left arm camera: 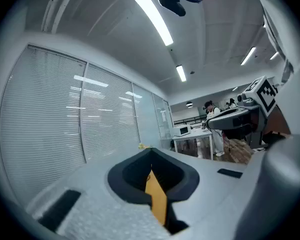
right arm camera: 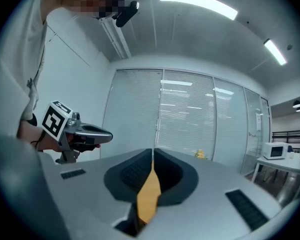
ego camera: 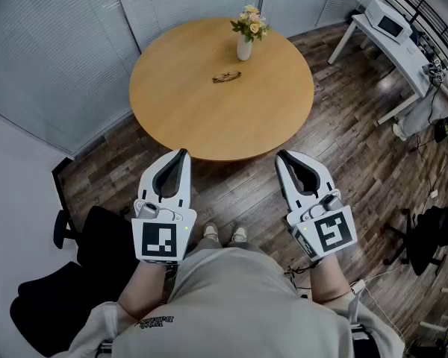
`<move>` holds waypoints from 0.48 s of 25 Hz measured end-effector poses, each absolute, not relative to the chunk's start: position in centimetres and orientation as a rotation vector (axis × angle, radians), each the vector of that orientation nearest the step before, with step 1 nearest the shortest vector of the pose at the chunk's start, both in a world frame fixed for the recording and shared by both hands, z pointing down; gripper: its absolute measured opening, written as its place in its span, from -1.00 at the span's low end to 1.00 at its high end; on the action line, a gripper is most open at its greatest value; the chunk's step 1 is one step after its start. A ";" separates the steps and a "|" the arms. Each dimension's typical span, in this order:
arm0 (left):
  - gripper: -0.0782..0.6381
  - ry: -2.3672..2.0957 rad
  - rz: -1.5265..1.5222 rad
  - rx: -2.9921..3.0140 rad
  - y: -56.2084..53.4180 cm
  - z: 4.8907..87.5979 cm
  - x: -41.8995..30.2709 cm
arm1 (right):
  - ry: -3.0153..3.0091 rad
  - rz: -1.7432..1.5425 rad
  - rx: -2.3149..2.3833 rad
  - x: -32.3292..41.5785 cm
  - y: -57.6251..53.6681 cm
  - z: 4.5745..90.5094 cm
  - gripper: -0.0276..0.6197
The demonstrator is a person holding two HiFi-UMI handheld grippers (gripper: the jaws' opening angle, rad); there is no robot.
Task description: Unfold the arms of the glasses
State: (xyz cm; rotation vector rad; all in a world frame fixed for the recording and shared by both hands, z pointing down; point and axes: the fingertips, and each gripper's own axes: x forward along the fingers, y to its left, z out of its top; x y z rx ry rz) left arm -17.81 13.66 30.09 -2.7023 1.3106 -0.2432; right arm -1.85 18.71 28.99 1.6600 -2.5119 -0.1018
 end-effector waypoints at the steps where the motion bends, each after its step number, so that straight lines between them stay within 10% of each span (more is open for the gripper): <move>1: -0.72 1.307 -0.247 -2.700 13.7 30.1 -17.7 | -2.515 -0.101 1.659 -1.8 18.7 29.0 -0.81; 12: -0.72 1.286 -0.264 -2.717 14.4 30.1 -15.6 | -2.538 -0.054 1.733 0.7 19.3 28.7 -0.81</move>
